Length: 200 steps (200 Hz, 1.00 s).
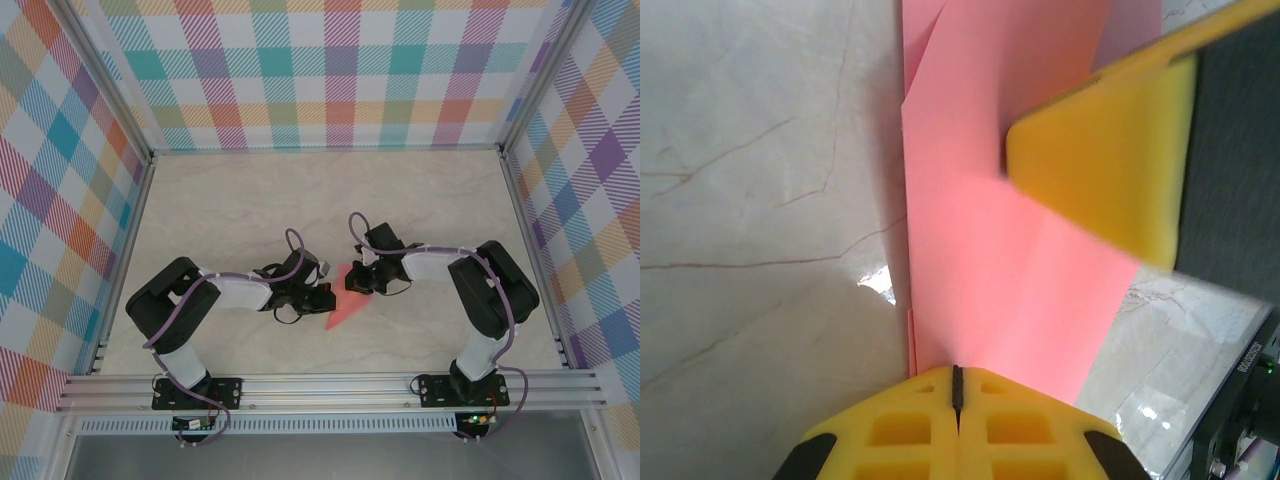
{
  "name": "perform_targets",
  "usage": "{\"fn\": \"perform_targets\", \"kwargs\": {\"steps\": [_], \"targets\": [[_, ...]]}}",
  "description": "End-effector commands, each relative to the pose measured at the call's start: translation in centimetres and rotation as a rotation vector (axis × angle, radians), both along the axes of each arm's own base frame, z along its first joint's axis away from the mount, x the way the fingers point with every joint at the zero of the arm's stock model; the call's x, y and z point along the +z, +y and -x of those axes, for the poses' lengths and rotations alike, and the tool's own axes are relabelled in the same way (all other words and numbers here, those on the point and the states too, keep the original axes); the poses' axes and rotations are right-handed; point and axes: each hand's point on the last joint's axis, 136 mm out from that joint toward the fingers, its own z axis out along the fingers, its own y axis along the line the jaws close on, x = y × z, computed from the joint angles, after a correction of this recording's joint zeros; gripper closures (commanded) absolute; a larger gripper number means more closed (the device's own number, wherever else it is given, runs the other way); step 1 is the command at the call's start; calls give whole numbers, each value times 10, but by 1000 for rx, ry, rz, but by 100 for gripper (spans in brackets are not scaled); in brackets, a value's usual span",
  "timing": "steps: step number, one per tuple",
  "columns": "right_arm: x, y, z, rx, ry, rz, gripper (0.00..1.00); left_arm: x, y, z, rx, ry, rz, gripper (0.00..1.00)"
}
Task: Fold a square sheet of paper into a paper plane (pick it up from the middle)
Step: Fourth fold the wing at the center of the table.
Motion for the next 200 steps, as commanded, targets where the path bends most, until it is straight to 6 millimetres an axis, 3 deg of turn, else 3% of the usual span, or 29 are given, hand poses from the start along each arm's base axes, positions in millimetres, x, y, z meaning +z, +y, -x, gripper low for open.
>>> {"fn": "perform_targets", "kwargs": {"steps": [1, 28, 50, 75, 97, 146, 174, 200], "targets": [[-9, -20, -25, -46, -49, 23, 97, -60, 54, 43, 3, 190, -261, 100], [-6, -31, -40, -82, -52, 13, 98, -57, 52, 43, -5, 183, -251, 100], [11, -32, -47, -92, -88, -8, 97, -53, 50, 41, -18, 165, -233, 100], [41, -27, -45, -94, -143, -74, 97, -47, 46, 38, -39, 135, -217, 100], [52, -15, -35, -74, -158, -104, 96, -42, 45, 35, -56, 110, -212, 100], [28, 16, -17, -1, -96, -78, 96, -41, 44, 34, -57, 106, -221, 100], [6, 11, -17, -2, -64, -34, 97, -43, 47, 35, -54, 114, -233, 100], [-5, -6, -32, -48, -59, -7, 97, -45, 50, 38, -55, 124, -243, 100]]}}
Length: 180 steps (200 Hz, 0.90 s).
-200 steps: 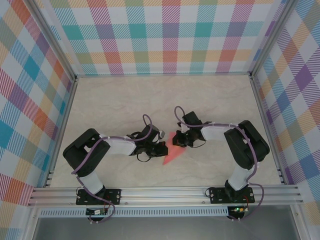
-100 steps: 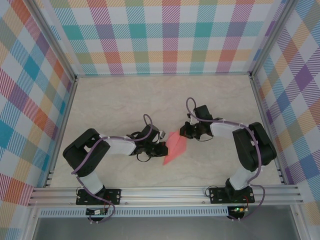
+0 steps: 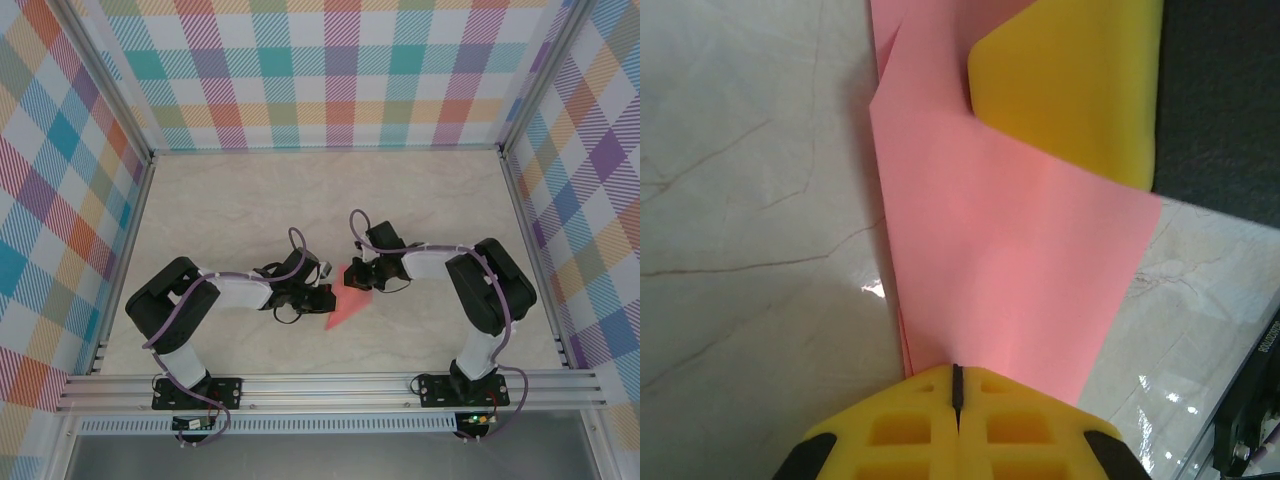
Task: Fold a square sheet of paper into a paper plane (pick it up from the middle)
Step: Fourth fold the wing at the center of the table.
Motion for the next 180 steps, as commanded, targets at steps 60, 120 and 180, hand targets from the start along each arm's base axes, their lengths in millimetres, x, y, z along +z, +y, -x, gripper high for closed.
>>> {"fn": "perform_targets", "kwargs": {"steps": [60, 120, 180], "targets": [[-2, -61, -67, -191, -56, 70, 97, -45, 50, 38, 2, 153, -233, 100], [52, -48, -51, -176, -144, -18, 96, -44, 47, 34, 5, 140, -223, 100], [37, 5, -2, -66, -55, -68, 96, -38, 43, 30, 6, 117, -202, 100]]}}
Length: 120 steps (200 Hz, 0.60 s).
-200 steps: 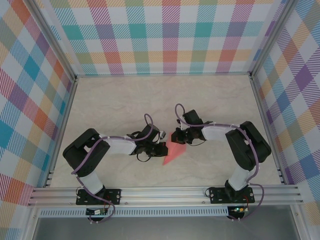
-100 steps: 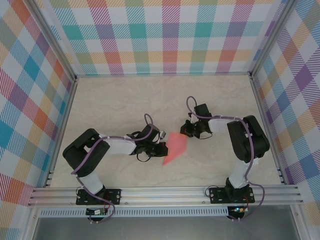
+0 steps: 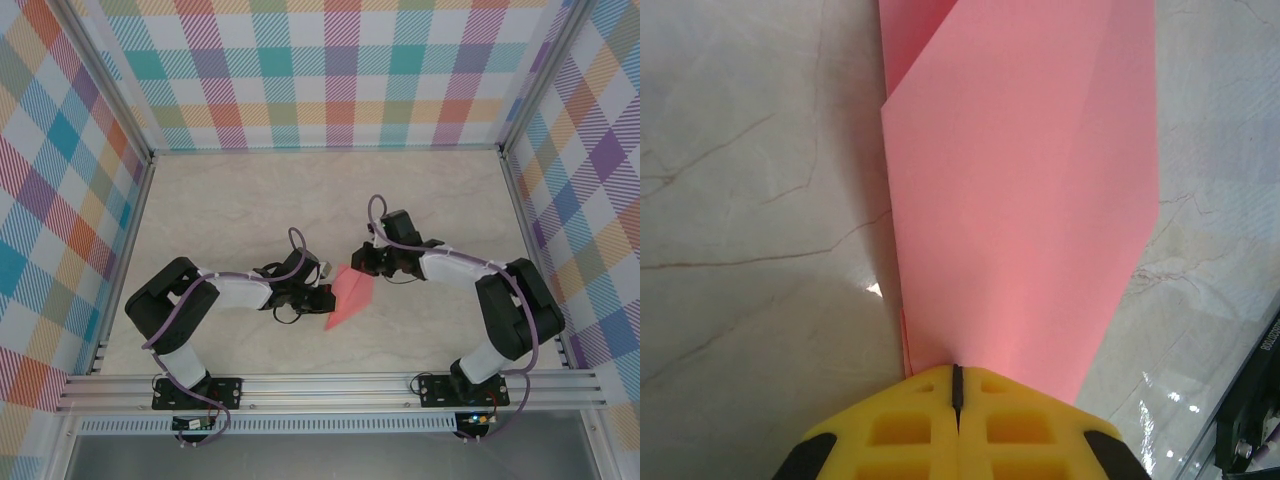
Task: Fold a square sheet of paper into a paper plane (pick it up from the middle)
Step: Fourth fold the wing at the center of the table.
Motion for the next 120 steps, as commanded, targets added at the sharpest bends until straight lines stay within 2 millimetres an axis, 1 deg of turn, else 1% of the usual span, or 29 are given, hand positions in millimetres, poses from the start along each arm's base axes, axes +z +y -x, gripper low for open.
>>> {"fn": "perform_targets", "kwargs": {"steps": [1, 27, 48, 61, 77, 102, 120], "targets": [[-19, 14, 14, 21, 71, -8, 96, -38, 42, 29, 9, 116, -199, 100], [-39, 15, 16, 17, 122, 18, 96, -37, 42, 29, 8, 111, -196, 100], [-54, 8, 17, -2, 155, 68, 97, -32, 40, 26, 10, 104, -188, 100], [-63, 3, 19, -11, 176, 109, 97, -25, 37, 24, 9, 92, -173, 100], [-73, -3, 22, -21, 200, 148, 97, -13, 33, 18, 13, 68, -154, 100], [-80, -8, 24, -27, 217, 178, 97, 16, 28, 5, 40, 7, -116, 100], [-83, -11, 26, -30, 224, 195, 97, 36, 27, -4, 70, -34, -92, 95]]}}
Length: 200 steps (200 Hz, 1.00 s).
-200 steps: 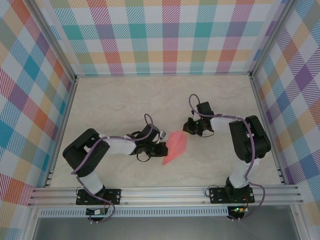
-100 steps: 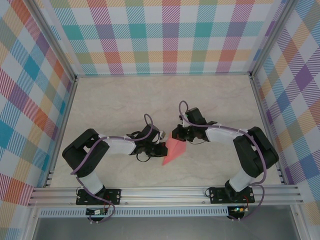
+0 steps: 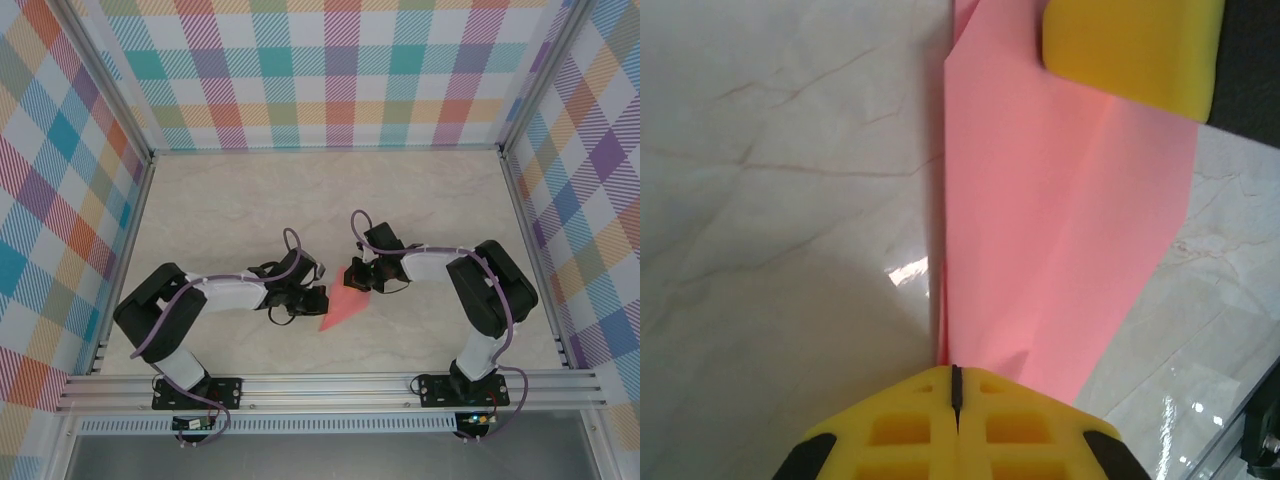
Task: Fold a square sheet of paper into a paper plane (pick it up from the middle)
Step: Fourth fold the wing at the center of the table.
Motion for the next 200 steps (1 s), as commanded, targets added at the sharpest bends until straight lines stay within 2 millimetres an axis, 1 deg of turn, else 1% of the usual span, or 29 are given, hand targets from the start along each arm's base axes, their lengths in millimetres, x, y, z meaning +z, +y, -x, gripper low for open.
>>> {"fn": "perform_targets", "kwargs": {"steps": [1, 16, 27, 55, 72, 92, 105, 135, 148, 169, 200], "targets": [[-26, -19, 7, -32, 57, 117, 97, 27, 7, -10, 38, -46, -11, 95], [-27, -20, 7, -32, 55, 125, 97, 39, 6, -15, 56, -69, 8, 91], [-27, -20, 7, -31, 54, 127, 97, 44, 3, -16, 60, -70, 32, 89], [-26, -20, 7, -29, 54, 124, 97, 50, -10, -14, 61, -38, 112, 86], [-22, -18, 5, -29, 45, 111, 97, 54, -19, -10, 57, -6, 182, 83], [-15, -15, 3, -28, 33, 96, 96, 52, -25, -4, 50, 32, 226, 81], [-9, -12, 1, -25, 20, 80, 96, 49, -25, -1, 52, 46, 231, 80], [10, -6, -6, -22, -16, 40, 94, 31, -19, 8, 60, 92, 196, 79], [17, -3, -8, -19, -29, 26, 94, 27, -19, 11, 61, 111, 201, 78], [27, 2, -9, -9, -35, -4, 93, 22, -19, 13, 59, 125, 198, 78], [35, 5, -7, -2, -34, -30, 90, 16, -18, 13, 61, 127, 181, 78]]}}
